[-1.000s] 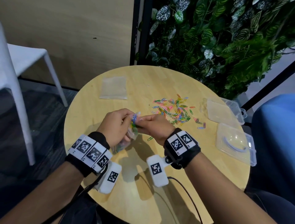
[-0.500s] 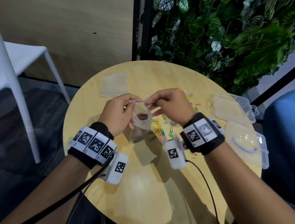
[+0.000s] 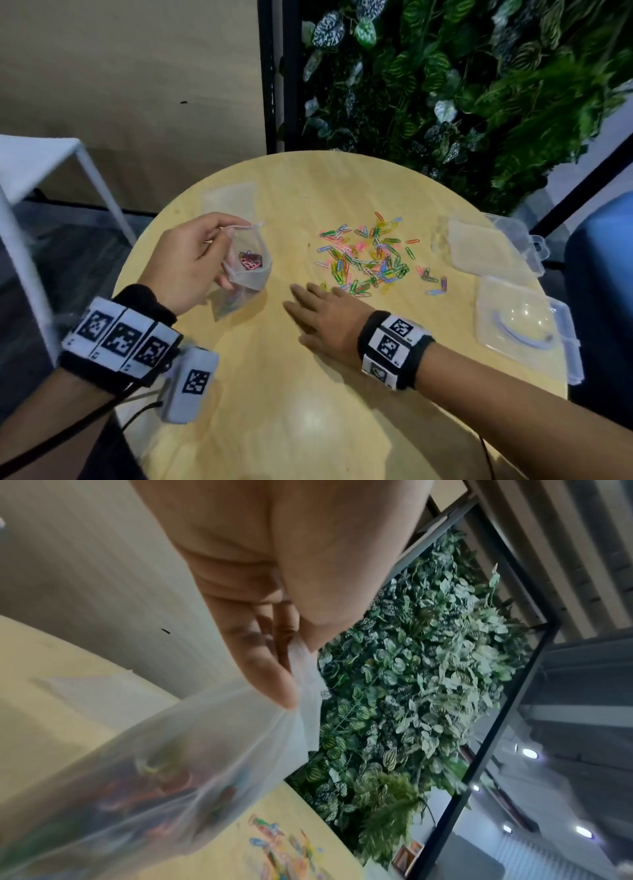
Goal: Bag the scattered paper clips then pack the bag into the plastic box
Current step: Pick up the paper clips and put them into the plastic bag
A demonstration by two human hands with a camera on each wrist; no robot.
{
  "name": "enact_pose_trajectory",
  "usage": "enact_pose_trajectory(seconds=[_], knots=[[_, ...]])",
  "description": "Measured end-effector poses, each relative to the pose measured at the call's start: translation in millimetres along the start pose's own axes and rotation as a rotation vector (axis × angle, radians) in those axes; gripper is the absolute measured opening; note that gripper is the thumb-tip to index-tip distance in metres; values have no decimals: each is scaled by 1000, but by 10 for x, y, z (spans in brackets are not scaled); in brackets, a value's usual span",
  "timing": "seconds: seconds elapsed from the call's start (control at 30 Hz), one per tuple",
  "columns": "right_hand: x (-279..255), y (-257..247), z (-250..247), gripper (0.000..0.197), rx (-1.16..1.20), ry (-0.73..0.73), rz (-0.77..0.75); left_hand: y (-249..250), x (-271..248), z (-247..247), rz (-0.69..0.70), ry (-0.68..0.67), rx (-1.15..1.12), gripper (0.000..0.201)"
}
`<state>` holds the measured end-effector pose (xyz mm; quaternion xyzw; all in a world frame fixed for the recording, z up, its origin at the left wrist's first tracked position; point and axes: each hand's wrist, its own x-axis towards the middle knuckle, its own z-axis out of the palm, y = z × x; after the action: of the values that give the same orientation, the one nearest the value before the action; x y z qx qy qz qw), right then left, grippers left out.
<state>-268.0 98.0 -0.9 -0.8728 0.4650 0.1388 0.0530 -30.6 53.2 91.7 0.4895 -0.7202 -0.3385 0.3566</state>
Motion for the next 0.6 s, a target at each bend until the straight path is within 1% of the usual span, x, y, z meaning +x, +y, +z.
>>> enact_pose_trajectory(seconds=[0.1, 0.13, 0.2, 0.27, 0.33, 0.43, 0.5, 0.53, 0.6], knots=[[-211, 105, 96, 54, -30, -40, 12, -34, -46, 121, -12, -35, 39, 24], [-262, 152, 93, 51, -27, -29, 24, -34, -55, 168, -21, -41, 51, 24], [-332, 225, 73, 51, -38, 47, -5, -44, -55, 255, -51, -57, 63, 27], [-337, 281, 155, 41, -62, 146, -56, -46, -51, 320, -78, -69, 47, 28], [-331, 236, 146, 30, 24, 147, -48, -32, -51, 367, -106, -75, 23, 25], [-334, 235, 115, 23, 103, 179, 79, 17, -52, 436, -128, -90, 22, 19], [-334, 261, 28, 8, 107, 193, 146, 46, -52, 476, -146, -93, 13, 18], [-338, 292, -28, 5, 109, 182, 186, 59, -53, 487, -152, -92, 10, 18], [-343, 396, -90, 7, 98, 79, 298, 87, -63, 508, -154, -94, 15, 18]])
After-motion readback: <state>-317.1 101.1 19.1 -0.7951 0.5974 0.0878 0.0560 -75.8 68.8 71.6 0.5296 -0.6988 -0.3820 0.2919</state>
